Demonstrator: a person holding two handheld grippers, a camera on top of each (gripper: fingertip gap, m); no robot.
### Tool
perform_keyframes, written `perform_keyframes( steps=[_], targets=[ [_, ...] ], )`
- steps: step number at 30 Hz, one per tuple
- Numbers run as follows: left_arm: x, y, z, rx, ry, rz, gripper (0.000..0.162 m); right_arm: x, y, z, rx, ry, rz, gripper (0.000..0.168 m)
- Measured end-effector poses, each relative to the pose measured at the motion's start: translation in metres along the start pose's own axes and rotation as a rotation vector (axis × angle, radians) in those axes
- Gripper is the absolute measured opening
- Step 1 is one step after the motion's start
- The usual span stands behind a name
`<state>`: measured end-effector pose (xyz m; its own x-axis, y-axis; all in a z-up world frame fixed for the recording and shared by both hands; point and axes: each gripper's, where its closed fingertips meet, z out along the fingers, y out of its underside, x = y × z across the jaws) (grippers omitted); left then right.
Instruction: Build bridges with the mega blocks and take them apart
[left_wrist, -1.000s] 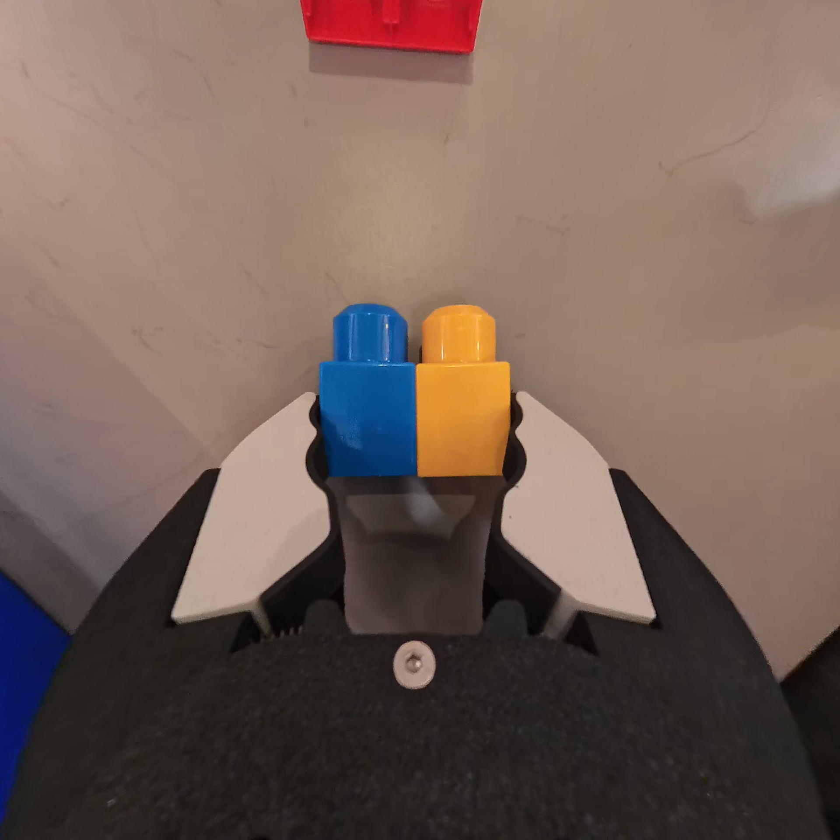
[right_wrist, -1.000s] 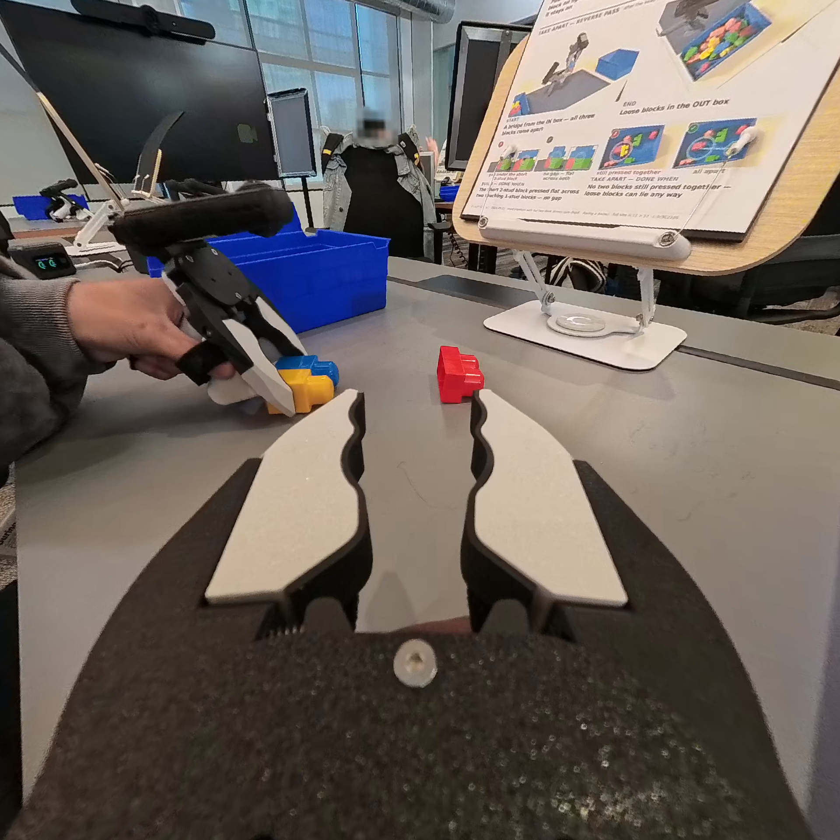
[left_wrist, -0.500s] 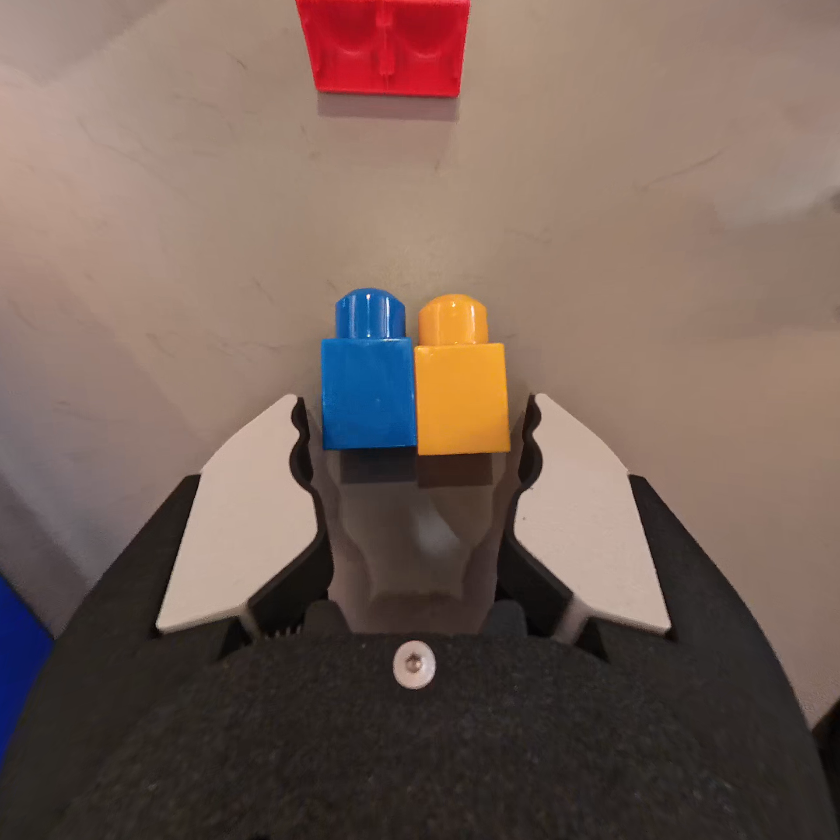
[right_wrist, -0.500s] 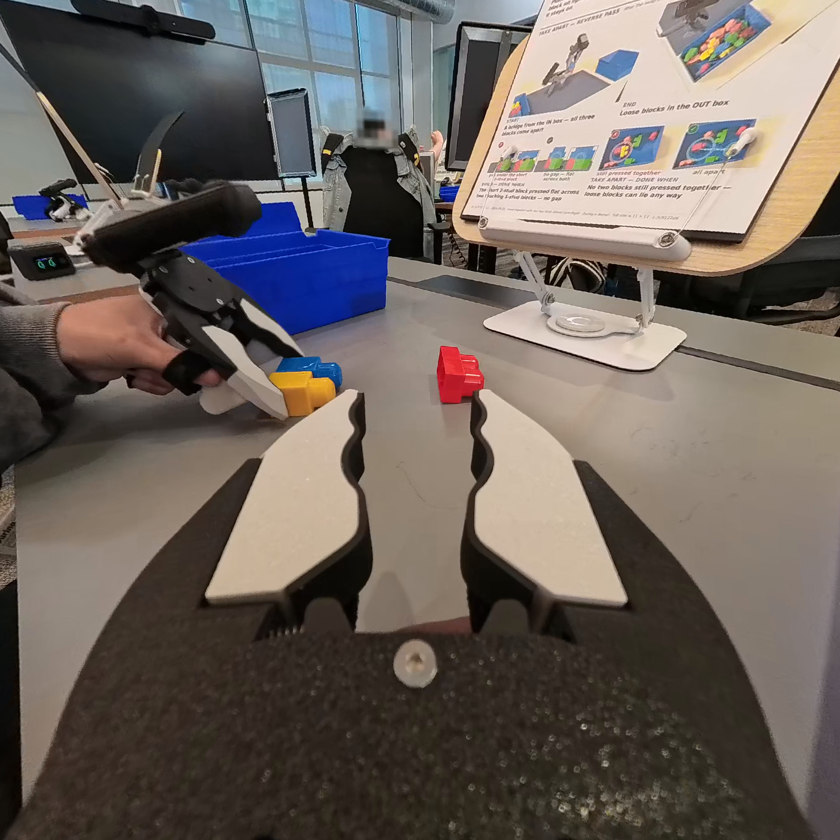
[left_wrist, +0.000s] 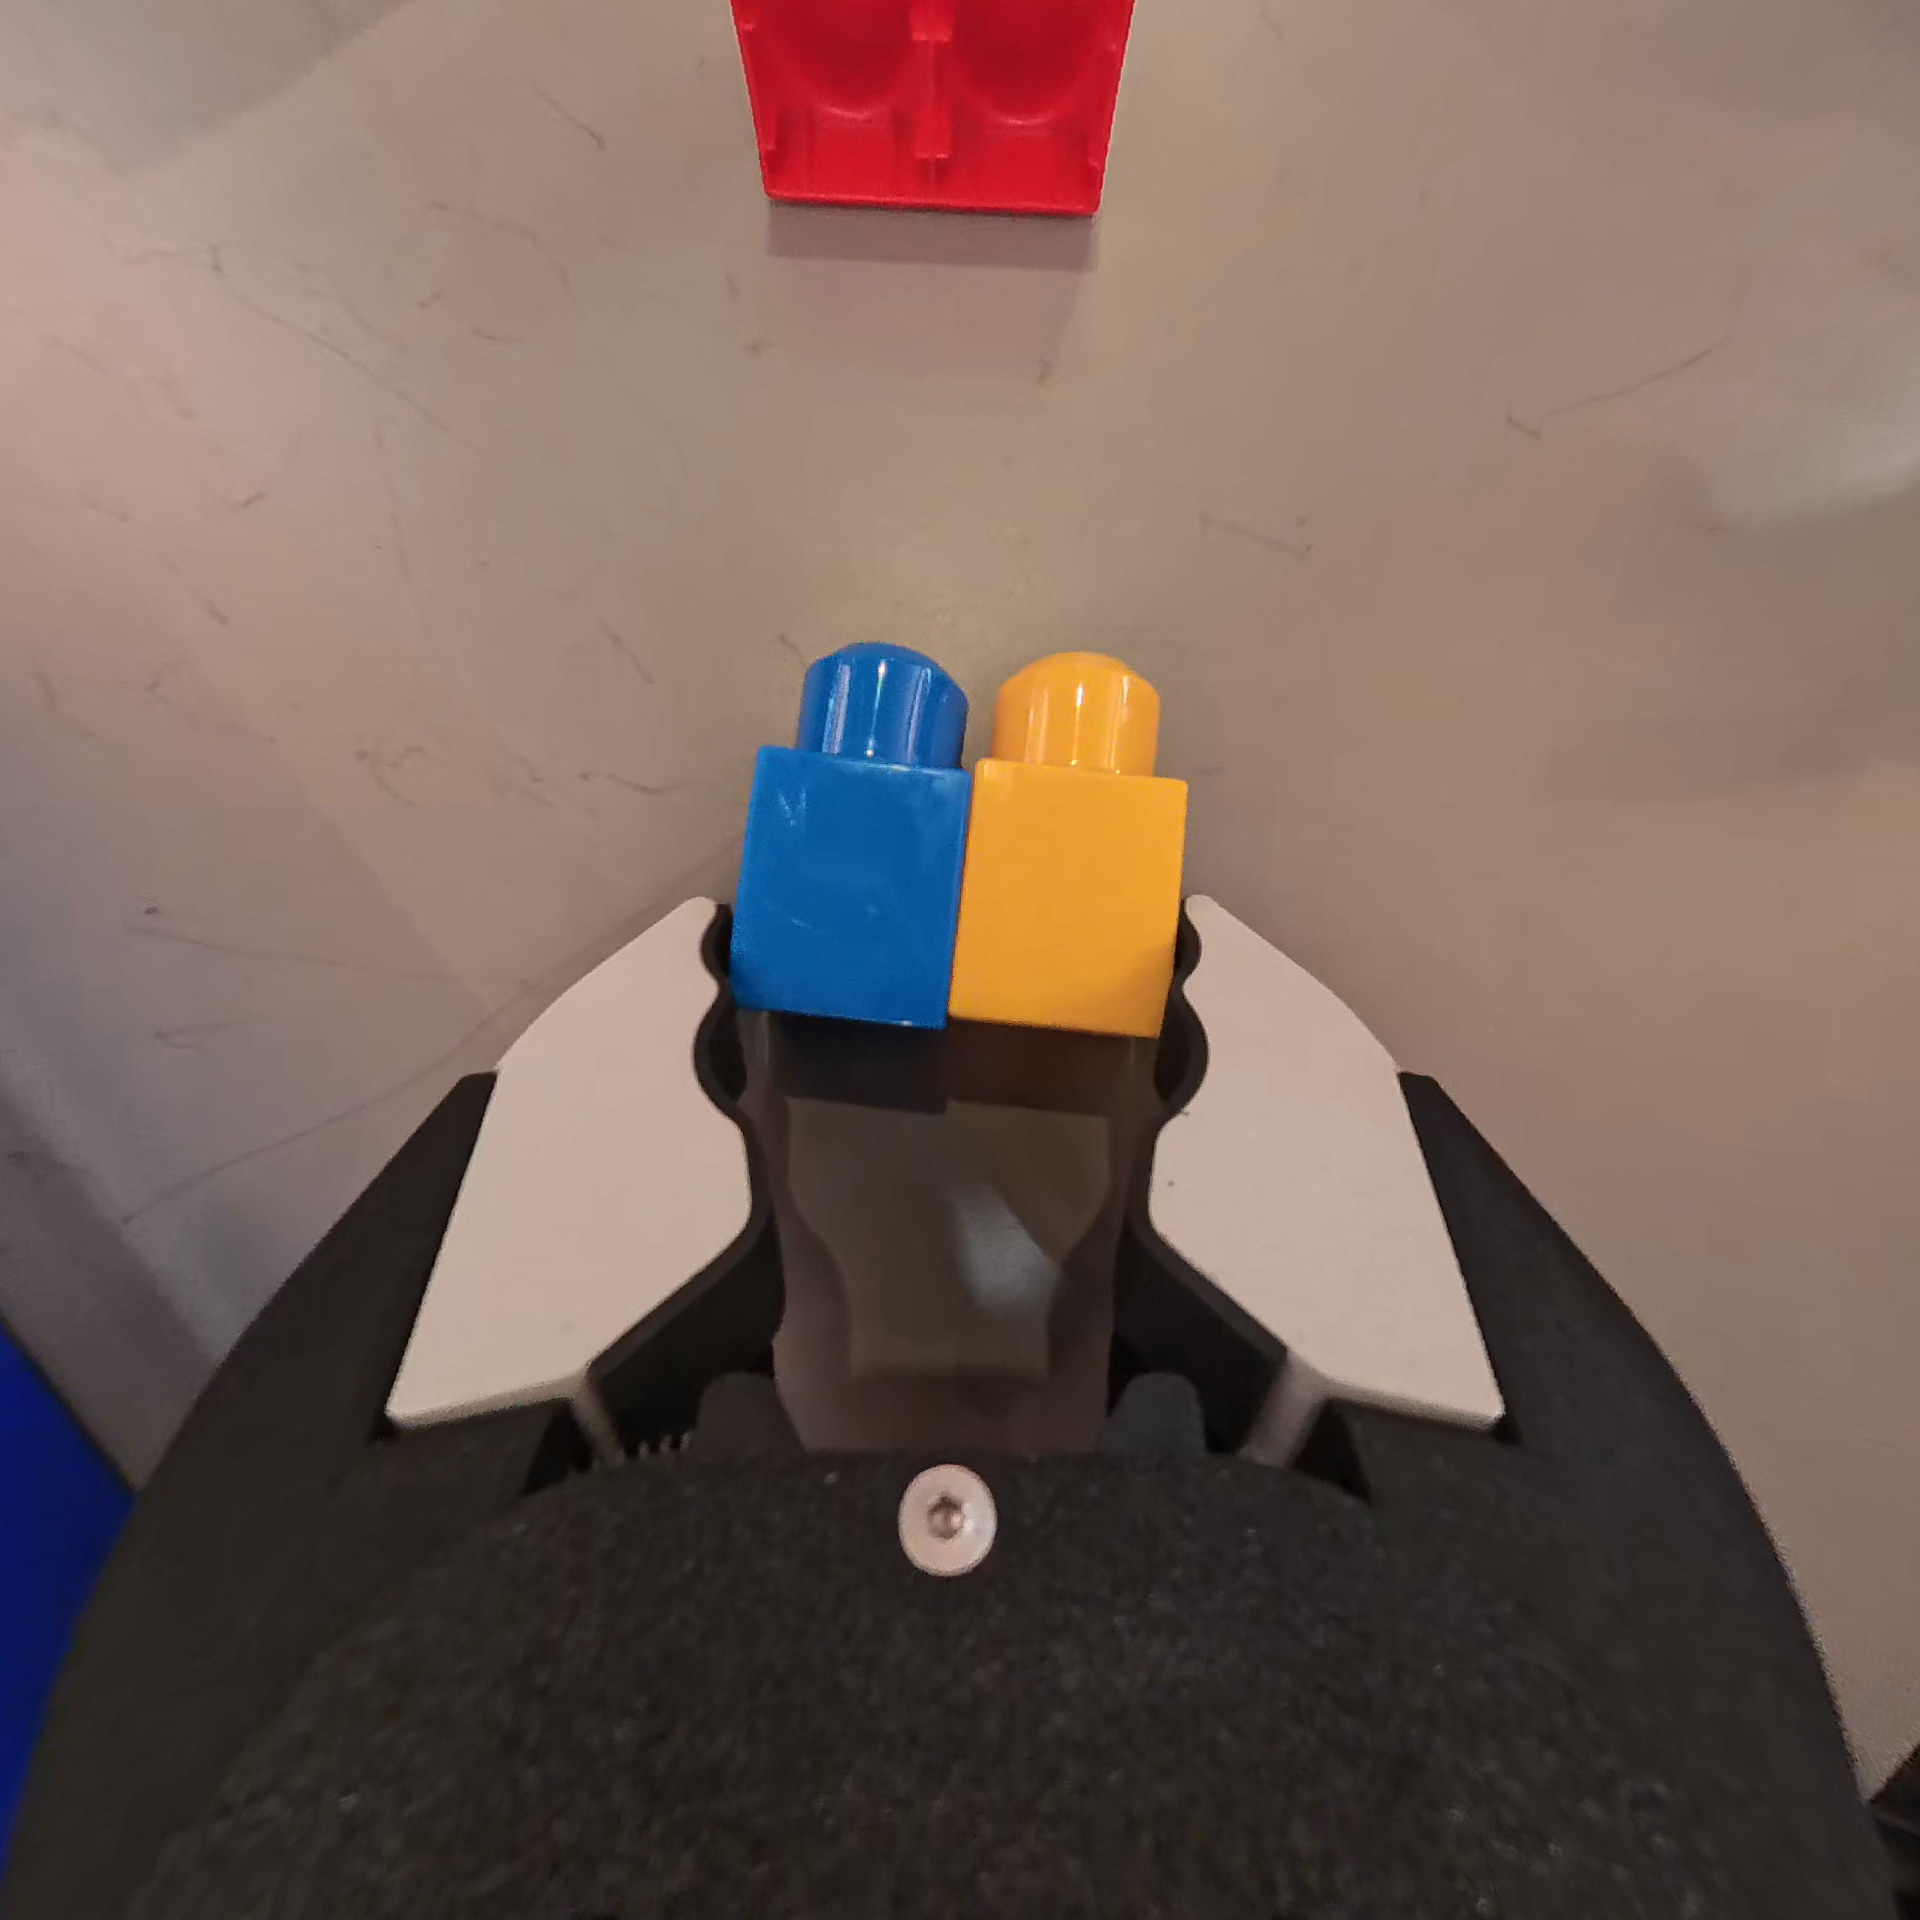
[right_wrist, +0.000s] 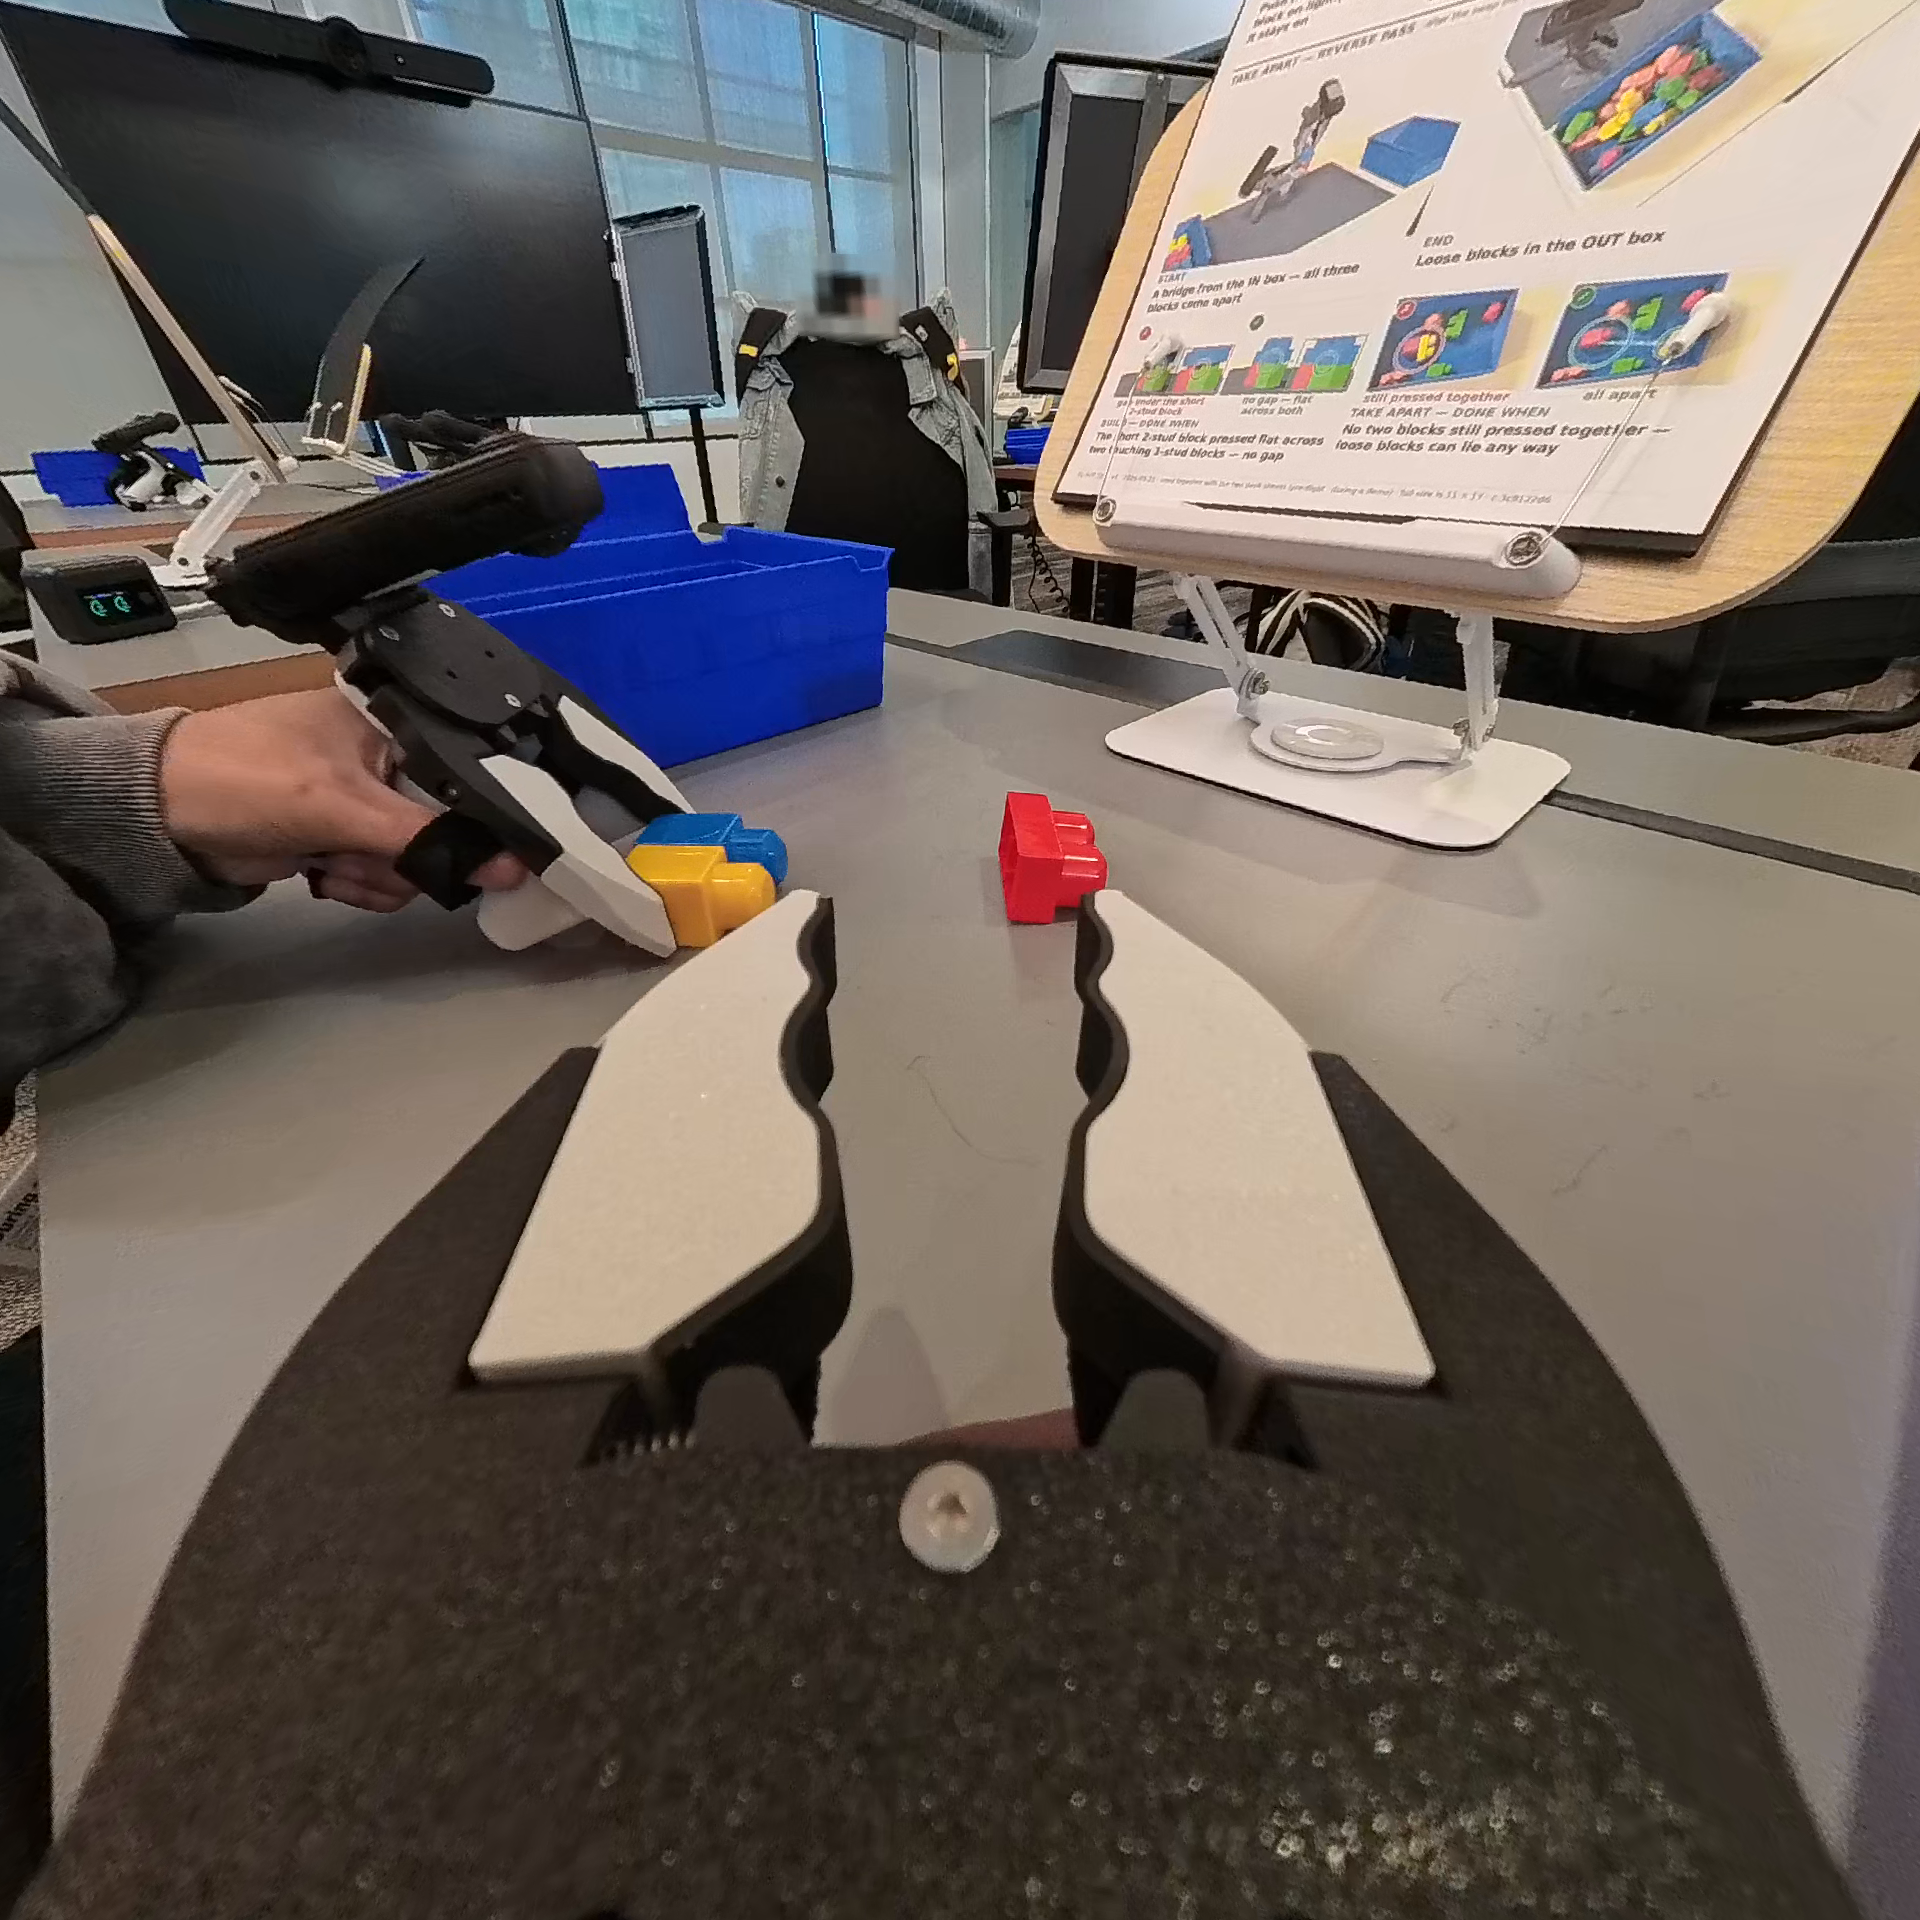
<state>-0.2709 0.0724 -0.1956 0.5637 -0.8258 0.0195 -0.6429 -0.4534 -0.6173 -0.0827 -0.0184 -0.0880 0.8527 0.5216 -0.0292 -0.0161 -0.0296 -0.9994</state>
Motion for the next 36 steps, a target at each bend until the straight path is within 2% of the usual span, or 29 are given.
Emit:
perform_keyframes(
  steps=[11, 19, 24, 27, 31, 35, 36],
  targets=[
    [0.007, 0.001, -0.001, 0.001, 0.024, 0.059, 0.077, 0.0, 0.0, 0.0, 0.0, 0.001, -0.001, 0.044],
    [0.012, -0.018, -0.011, 0.189, -0.019, 0.139, 0.076, 0.001, 0.0, 0.0, 0.0, 0.002, 0.006, 0.044],
    [0.013, -0.032, -0.023, 0.297, 0.006, 0.102, 0.076, 0.006, 0.0, 0.004, -0.01, -0.004, 0.058, 0.045],
    [0.009, -0.034, -0.027, 0.341, 0.014, 0.068, 0.076, 0.018, -0.002, 0.019, -0.122, -0.019, 0.101, 0.048],
    [0.007, -0.038, -0.034, 0.394, 0.024, 0.044, 0.076, 0.026, -0.002, 0.054, -0.368, -0.132, 0.008, 0.061],
    [0.007, -0.039, -0.043, 0.42, 0.012, 0.065, 0.076, 0.035, 0.007, 0.096, -0.525, -0.319, -0.041, 0.055],
    [0.008, -0.038, -0.043, 0.419, 0.018, 0.066, 0.076, 0.042, 0.01, 0.106, -0.556, -0.358, -0.103, 0.055]
  ],
)
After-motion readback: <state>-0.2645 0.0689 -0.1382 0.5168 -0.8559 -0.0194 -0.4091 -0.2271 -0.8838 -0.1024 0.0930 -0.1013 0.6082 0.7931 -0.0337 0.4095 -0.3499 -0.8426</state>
